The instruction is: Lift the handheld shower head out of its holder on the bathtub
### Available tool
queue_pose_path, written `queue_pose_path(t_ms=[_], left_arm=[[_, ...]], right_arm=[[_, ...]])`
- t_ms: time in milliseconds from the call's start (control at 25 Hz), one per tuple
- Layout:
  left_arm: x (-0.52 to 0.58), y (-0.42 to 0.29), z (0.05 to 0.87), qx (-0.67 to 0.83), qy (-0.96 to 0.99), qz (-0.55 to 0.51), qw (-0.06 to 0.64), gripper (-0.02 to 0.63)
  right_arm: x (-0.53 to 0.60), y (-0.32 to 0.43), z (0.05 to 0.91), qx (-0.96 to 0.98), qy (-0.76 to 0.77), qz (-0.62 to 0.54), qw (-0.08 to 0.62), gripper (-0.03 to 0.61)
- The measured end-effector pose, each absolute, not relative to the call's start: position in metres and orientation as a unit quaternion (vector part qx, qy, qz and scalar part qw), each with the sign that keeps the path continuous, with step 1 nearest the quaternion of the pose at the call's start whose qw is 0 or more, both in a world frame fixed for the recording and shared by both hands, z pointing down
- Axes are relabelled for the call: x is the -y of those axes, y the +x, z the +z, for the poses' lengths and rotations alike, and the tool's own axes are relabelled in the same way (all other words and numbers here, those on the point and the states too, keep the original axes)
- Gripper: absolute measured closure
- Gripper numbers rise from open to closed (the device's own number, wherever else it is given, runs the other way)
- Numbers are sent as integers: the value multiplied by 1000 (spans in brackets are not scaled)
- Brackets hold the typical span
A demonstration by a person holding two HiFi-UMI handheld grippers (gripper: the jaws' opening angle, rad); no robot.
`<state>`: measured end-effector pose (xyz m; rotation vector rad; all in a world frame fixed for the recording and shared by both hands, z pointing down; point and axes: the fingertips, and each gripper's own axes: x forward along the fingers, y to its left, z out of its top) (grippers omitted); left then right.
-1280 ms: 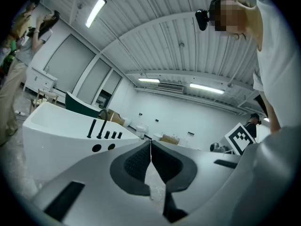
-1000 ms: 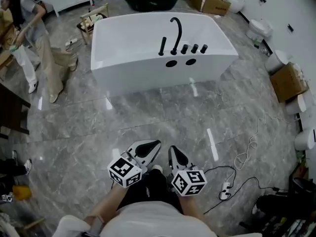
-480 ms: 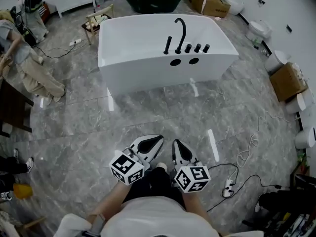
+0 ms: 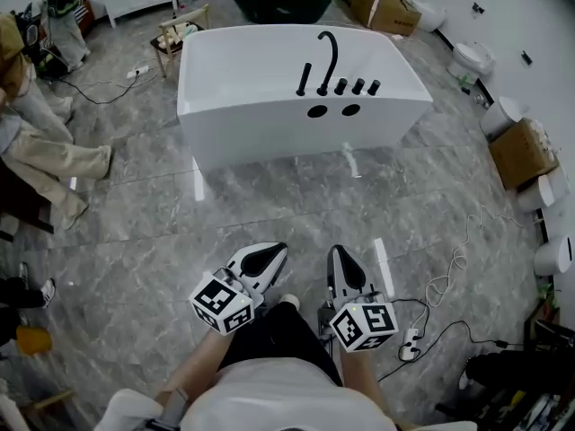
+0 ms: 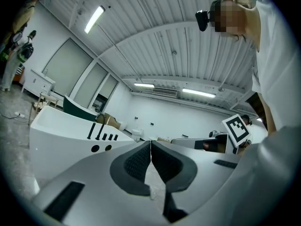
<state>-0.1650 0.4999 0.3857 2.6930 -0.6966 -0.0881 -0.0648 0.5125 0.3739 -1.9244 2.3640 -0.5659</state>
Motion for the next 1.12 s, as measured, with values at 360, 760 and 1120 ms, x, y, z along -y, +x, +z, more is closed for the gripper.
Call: queue_pose_path(t_ms=[360, 760, 1120], left_arm=[[-484, -149, 372, 229, 960, -26, 161, 603], [-449, -110, 373, 275, 949, -36, 150, 603], [-427, -82, 366, 290, 945, -42, 144, 603]], right_arm=[[-497, -53, 368, -763, -620, -179, 43, 558], [-458, -30, 358, -805, -576, -141, 26, 558], [-432, -8, 355, -814, -565, -135, 26, 558]])
